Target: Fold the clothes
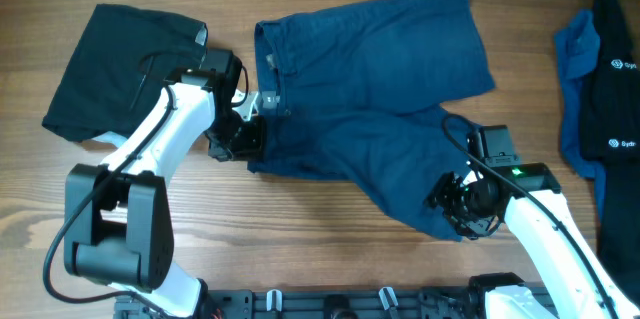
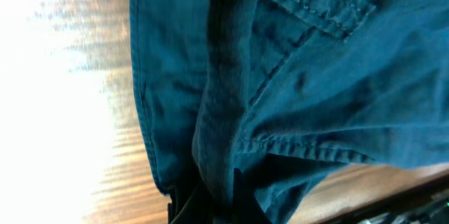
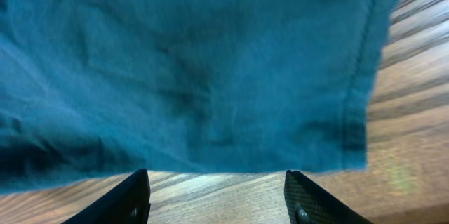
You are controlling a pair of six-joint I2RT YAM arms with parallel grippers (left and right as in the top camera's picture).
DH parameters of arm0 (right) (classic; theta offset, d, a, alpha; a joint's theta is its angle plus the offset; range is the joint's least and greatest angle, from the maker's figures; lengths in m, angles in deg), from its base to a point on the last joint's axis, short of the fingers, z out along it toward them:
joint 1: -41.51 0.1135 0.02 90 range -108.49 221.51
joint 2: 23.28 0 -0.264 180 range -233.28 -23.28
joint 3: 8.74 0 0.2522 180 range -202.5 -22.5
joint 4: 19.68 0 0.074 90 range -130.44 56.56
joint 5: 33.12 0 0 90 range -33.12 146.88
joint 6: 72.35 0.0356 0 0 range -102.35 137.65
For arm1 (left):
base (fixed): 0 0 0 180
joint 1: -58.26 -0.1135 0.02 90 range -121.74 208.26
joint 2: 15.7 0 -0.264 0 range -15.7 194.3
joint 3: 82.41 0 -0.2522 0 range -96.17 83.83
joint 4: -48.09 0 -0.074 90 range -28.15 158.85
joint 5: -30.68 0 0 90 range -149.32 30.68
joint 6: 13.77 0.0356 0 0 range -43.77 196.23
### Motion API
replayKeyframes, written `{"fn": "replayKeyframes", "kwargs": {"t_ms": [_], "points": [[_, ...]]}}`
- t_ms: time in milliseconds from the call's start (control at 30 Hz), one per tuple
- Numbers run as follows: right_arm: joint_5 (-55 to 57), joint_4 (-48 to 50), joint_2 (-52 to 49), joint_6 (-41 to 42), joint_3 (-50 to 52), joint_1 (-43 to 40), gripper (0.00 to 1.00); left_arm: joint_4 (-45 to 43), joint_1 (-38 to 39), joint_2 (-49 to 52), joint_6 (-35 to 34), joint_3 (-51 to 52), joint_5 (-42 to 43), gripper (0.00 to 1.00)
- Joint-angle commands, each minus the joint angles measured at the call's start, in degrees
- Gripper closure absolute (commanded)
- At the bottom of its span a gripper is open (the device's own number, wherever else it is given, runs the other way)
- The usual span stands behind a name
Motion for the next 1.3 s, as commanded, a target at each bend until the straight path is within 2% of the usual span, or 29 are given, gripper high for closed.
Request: {"fn": "replayKeyframes", "kwargs": {"t_ms": [0, 233, 333, 433, 533, 567, 667, 833, 967, 1100, 1267], "points": [[-3.7, 2.0, -1.7, 1.5, 3.0, -0.1, 0.38, 3.3, 0.2, -1.4, 1.3, -0.3, 1.0, 0.96], [-3.6, 3.1, -2.8, 4.1, 8.0, -0.1, 0.37, 4.5, 0.2, -1.4, 1.4, -0.3, -0.9, 0.95], [-3.4, 3.3, -2.8, 4.8, 9.8, -0.1, 0.32, 4.5, 0.2, -1.4, 1.4, -0.3, -2.0, 0.94], [-2.1, 4.3, -2.8, 6.3, 10.1, -0.1, 0.36, 4.4, 0.2, -1.4, 1.4, -0.3, -2.5, 0.94], [0.7, 5.3, -2.8, 7.7, 10.0, -0.1, 0.87, 4.3, 0.2, -1.4, 1.4, -0.3, -2.5, 0.94], [0.3, 5.6, -2.8, 7.5, 9.7, -0.1, 0.96, 4.4, 0.2, -1.4, 1.4, -0.3, -2.6, 0.95], [0.5, 4.5, -1.8, 3.2, 6.3, -0.1, 0.96, 4.4, 0.2, -1.4, 1.3, -0.3, -3.0, 0.96], [9.1, -4.2, 5.7, 3.0, -3.1, -0.1, 0.96, 4.6, 0.2, -1.4, 1.4, -0.3, -3.0, 0.96], [14.0, -7.3, 10.8, 3.1, -6.5, -0.1, 0.96, 4.6, 0.2, -1.4, 1.3, -0.3, -3.5, 0.96], [18.3, -6.8, 12.8, 5.0, -6.7, -0.6, 0.95, 5.3, 0.2, -1.4, 1.3, -0.3, -4.0, 0.96], [18.1, -3.7, 12.6, 3.7, -9.1, -1.6, 0.96, 6.7, 0.2, -2.1, 1.3, -0.3, -4.0, 0.96]]}}
